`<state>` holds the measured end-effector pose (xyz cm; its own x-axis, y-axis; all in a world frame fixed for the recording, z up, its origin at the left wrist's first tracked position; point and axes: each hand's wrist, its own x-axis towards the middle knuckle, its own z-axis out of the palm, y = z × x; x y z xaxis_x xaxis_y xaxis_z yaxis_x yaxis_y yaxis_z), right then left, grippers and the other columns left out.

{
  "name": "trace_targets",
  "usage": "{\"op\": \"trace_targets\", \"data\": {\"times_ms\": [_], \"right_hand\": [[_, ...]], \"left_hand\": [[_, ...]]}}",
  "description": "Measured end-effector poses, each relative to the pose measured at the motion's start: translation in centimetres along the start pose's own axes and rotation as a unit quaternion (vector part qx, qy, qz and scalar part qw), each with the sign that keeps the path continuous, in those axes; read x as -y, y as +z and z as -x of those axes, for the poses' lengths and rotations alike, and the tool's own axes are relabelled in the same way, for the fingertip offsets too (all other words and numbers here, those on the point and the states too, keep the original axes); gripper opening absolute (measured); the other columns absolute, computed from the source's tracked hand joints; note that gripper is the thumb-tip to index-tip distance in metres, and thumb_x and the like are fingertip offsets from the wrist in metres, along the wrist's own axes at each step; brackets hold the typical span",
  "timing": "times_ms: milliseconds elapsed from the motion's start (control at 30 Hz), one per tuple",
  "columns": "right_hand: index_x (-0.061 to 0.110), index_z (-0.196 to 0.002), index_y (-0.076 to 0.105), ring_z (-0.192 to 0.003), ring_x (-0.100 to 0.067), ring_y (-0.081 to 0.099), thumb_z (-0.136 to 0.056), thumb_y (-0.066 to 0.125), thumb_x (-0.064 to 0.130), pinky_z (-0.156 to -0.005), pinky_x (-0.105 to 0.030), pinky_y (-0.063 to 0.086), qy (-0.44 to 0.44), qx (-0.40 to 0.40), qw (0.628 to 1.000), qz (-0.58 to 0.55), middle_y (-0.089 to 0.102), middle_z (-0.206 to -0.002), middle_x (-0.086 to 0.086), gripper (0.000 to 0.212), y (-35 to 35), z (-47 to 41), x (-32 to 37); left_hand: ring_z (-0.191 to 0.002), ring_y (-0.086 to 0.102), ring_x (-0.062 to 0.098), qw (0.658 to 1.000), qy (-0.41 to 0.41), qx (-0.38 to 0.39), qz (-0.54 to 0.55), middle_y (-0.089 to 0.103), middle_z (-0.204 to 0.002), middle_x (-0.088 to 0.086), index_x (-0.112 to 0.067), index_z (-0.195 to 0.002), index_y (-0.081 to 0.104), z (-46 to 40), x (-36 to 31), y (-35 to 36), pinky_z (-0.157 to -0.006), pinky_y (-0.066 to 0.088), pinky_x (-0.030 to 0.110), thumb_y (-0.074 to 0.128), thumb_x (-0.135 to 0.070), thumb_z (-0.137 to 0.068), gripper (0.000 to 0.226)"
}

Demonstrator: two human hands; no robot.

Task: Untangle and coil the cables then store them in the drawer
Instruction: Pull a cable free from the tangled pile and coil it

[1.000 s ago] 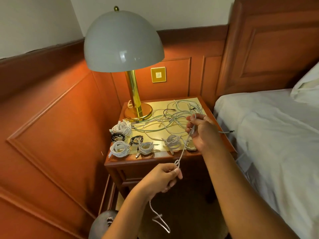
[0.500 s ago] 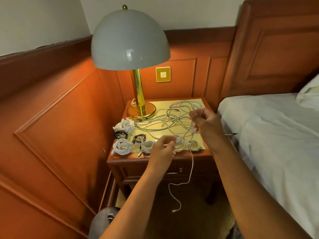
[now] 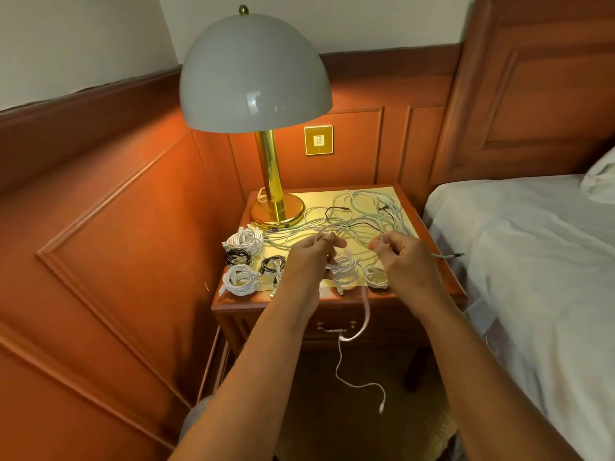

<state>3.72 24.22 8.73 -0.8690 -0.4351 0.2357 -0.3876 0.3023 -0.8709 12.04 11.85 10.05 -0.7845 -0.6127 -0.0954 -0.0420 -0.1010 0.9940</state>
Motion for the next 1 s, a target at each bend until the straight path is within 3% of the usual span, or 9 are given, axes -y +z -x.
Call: {"op": "trace_targets", "data": {"times_ms": [100,267,400,500,567,633,733,833,1000], "right_hand": [[0.014,-0.104,0.071,-0.073,-0.024,0.066,-0.098,0.054,0.026,-0.065,-0.036,0.057,0.029,-0.033,0.999,-0.018,0.064,-0.075,0.002,0.021,-1.5,-0.3,-0.6],[0.015,-0.096,0.072,-0.096,-0.005,0.055,-0.093,0.061,0.022,-0.083,-0.026,0.047,0.007,0.005,1.000,0.013,0.060,-0.106,0.007,0.013,-2.5,-0.1,-0.9],[0.019,-0.089,0.073,-0.055,-0.011,0.044,-0.098,0.053,0.019,-0.057,-0.029,0.039,0.063,0.074,0.977,-0.188,0.053,-0.062,0.002,0.022,-1.6,1.5,-1.6],[0.022,-0.092,0.075,-0.051,-0.016,0.027,-0.100,0.049,0.027,-0.050,-0.026,0.030,0.089,0.061,0.961,-0.256,0.035,-0.055,-0.003,0.027,-0.2,2.6,-1.9],[0.023,-0.089,0.075,-0.052,-0.016,0.028,-0.101,0.049,0.022,-0.050,-0.026,0.030,0.086,0.039,0.967,-0.235,0.037,-0.053,-0.003,0.029,0.6,3.3,-2.0],[0.023,-0.085,0.074,-0.053,-0.015,0.034,-0.100,0.049,0.017,-0.051,-0.024,0.032,0.074,0.044,0.971,-0.224,0.044,-0.055,-0.002,0.030,1.4,4.1,-1.8],[0.022,-0.083,0.074,-0.052,-0.008,0.043,-0.098,0.054,0.017,-0.050,-0.015,0.039,0.046,0.074,0.977,-0.192,0.052,-0.056,0.004,0.025,2.1,5.4,-1.4],[0.020,-0.089,0.074,-0.056,-0.007,0.050,-0.095,0.056,0.018,-0.061,-0.014,0.047,0.039,0.083,0.979,-0.183,0.058,-0.059,0.006,0.019,2.5,6.4,-1.5],[0.022,-0.098,0.072,-0.055,-0.006,0.051,-0.096,0.056,0.012,-0.058,-0.020,0.048,0.053,0.052,0.975,-0.209,0.061,-0.062,0.004,0.019,2.7,6.7,-1.8]], "left_hand": [[-0.084,0.056,0.014,0.988,0.063,-0.002,-0.138,0.062,-0.092,0.000,-0.017,-0.090,0.065,-0.2,0.4,-1.5,-0.068,0.041,0.027,0.062,-0.030,-0.093,0.014],[-0.085,0.053,0.019,0.885,0.134,-0.091,-0.436,0.054,-0.090,0.001,-0.017,-0.084,0.057,-1.6,1.4,-2.8,-0.069,0.036,0.028,0.055,-0.054,-0.091,0.037],[-0.054,0.044,0.017,0.791,0.100,-0.105,-0.594,0.045,-0.059,0.001,-0.011,-0.061,0.047,-2.8,0.9,-3.4,-0.051,0.033,0.026,0.037,-0.079,-0.080,0.072],[-0.046,0.036,0.016,0.846,0.030,-0.016,-0.533,0.040,-0.051,0.002,-0.011,-0.053,0.043,-3.4,0.3,-3.4,-0.051,0.028,0.026,0.035,-0.078,-0.083,0.073],[-0.041,0.038,0.015,0.936,-0.068,0.067,-0.338,0.043,-0.049,0.003,-0.006,-0.056,0.056,-3.2,0.0,-3.5,-0.049,0.027,0.025,0.039,-0.069,-0.090,0.073],[-0.040,0.049,0.015,0.963,-0.152,0.136,-0.176,0.056,-0.053,0.008,0.000,-0.075,0.071,-2.9,0.0,-3.3,-0.043,0.029,0.022,0.039,-0.059,-0.097,0.070],[-0.047,0.057,0.016,0.975,-0.130,0.130,-0.122,0.067,-0.067,0.010,0.001,-0.092,0.071,-3.2,0.9,-2.7,-0.042,0.036,0.020,0.039,-0.048,-0.101,0.059],[-0.059,0.048,0.015,0.971,-0.025,0.079,-0.225,0.064,-0.091,0.009,-0.011,-0.092,0.070,-4.1,1.6,-2.8,-0.052,0.038,0.026,0.050,-0.037,-0.100,0.034],[-0.093,0.049,0.019,0.881,0.047,-0.020,-0.471,0.049,-0.098,0.000,-0.012,-0.108,0.055,-4.7,1.9,-3.0,-0.076,0.041,0.033,0.052,-0.052,-0.094,0.042]]}}
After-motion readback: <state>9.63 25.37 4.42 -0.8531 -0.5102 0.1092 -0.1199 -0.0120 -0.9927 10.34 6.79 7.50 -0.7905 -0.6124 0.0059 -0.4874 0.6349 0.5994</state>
